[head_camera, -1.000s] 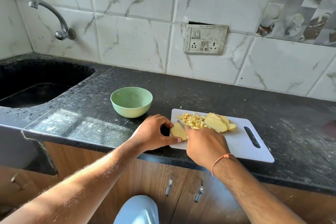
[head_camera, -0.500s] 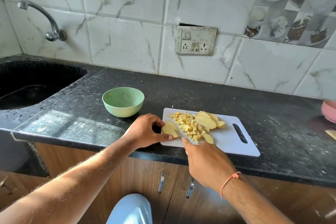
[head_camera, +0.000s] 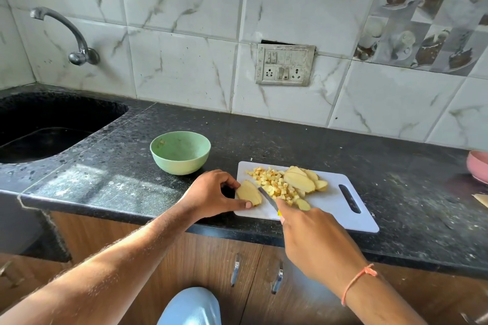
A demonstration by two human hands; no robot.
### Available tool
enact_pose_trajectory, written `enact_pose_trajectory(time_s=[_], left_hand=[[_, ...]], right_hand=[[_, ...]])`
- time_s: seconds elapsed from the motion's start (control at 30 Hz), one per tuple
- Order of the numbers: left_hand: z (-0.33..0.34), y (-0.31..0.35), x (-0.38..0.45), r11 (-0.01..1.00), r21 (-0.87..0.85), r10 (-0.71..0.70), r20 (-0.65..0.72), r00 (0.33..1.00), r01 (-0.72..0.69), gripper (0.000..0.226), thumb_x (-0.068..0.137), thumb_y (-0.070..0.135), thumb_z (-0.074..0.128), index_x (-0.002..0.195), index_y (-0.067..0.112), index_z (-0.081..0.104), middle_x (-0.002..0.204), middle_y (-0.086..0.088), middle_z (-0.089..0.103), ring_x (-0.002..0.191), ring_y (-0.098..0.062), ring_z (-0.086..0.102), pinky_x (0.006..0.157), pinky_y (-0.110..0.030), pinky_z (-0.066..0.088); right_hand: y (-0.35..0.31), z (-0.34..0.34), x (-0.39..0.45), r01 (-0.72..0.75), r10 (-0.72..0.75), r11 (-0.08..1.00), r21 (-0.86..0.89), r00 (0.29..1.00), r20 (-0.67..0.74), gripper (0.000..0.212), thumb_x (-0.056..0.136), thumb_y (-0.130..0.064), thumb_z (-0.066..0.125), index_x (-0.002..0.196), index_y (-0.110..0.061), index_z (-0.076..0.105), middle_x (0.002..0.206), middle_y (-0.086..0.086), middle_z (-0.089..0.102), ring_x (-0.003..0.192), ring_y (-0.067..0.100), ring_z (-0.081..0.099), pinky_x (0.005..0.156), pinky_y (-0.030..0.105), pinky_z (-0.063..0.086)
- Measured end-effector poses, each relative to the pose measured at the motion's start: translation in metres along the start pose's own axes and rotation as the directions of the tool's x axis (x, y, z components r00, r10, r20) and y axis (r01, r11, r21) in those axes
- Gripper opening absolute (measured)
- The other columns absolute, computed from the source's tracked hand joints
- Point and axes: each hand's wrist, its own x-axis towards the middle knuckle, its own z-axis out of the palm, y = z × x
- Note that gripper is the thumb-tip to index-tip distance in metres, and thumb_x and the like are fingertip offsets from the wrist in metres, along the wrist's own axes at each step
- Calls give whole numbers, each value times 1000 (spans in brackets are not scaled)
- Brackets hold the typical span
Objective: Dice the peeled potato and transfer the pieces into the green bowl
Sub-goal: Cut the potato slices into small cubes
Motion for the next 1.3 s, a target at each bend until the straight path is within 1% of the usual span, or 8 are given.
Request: enact_pose_trajectory(time_s=[0.1, 0.23, 0.47, 0.63, 0.83, 1.0, 1.13, 1.3], left_hand=[[0, -2, 1, 1000, -6, 16, 3, 1000, -16, 60, 58, 74, 90, 101, 35, 77, 97, 19, 70, 90, 0, 63, 76, -23, 54], [0, -3, 1, 1000, -11, 27, 0, 1000, -27, 55, 62, 67, 92, 103, 33, 77, 97, 19, 69, 90, 2, 61, 73, -15, 47], [1, -5, 4, 999, -34, 14, 8, 1000, -14, 55, 62, 65, 93, 103, 33, 78, 98, 19, 70, 92, 1, 62, 80, -22, 53], [1, -5, 4, 999, -52, -2, 14, 1000, 3, 53, 61, 64, 94, 101, 33, 78, 99, 19, 70, 93, 1, 63, 83, -26, 55], [0, -2, 3, 999, -52, -13, 11, 1000, 14, 53, 61, 64, 94, 102, 33, 79, 99, 19, 71, 93, 2, 63, 82, -23, 55], [0, -2, 1, 998, -50, -28, 13, 1000, 29, 54, 60, 66, 94, 101, 34, 79, 97, 20, 71, 91, 3, 64, 76, -19, 52], [0, -2, 1, 999, -36, -30, 12, 999, 30, 56, 60, 68, 92, 103, 35, 78, 97, 21, 71, 90, 4, 64, 73, -13, 48], [-1, -3, 2, 997, -53, -51, 30, 998, 53, 61, 55, 74, 91, 103, 38, 80, 97, 24, 72, 91, 7, 65, 73, -10, 47]], right_hand=[[-5, 6, 20, -6, 6, 1000, 18, 1000, -13, 54, 105, -15, 41, 158, -26, 36, 100, 5, 71, 74, 21, 50, 52, 25, 31], [-11, 22, 47, -18, 17, 998, 63, 1000, 14, 48, 103, -16, 44, 150, -26, 47, 102, 6, 71, 77, 23, 52, 60, 30, 38], [-14, 38, 68, -14, 13, 999, 41, 1000, 28, 50, 99, -17, 49, 149, -27, 51, 99, 6, 71, 80, 24, 59, 61, 34, 45], [-21, 38, 69, -11, 16, 999, -47, 995, 99, 64, 98, -13, 48, 159, -28, 35, 107, 10, 68, 96, 30, 64, 65, 33, 41], [-18, 31, 42, 9, 1, 996, -85, 992, 123, 67, 99, -8, 43, 162, -26, 28, 98, 11, 65, 76, 24, 46, 55, 33, 35], [-10, 31, 6, 36, -29, 998, -49, 989, 144, 66, 104, -13, 41, 164, -27, 17, 81, 1, 60, 72, 18, 58, 56, 35, 47], [-4, 26, -14, 31, -28, 999, -25, 990, 141, 66, 105, -16, 39, 164, -28, 12, 72, -2, 55, 63, 15, 53, 51, 33, 41], [-3, 13, -23, -11, 12, 1000, -5, 997, 77, 64, 104, -17, 37, 163, -32, 17, 67, -5, 49, 58, 12, 46, 46, 27, 31]])
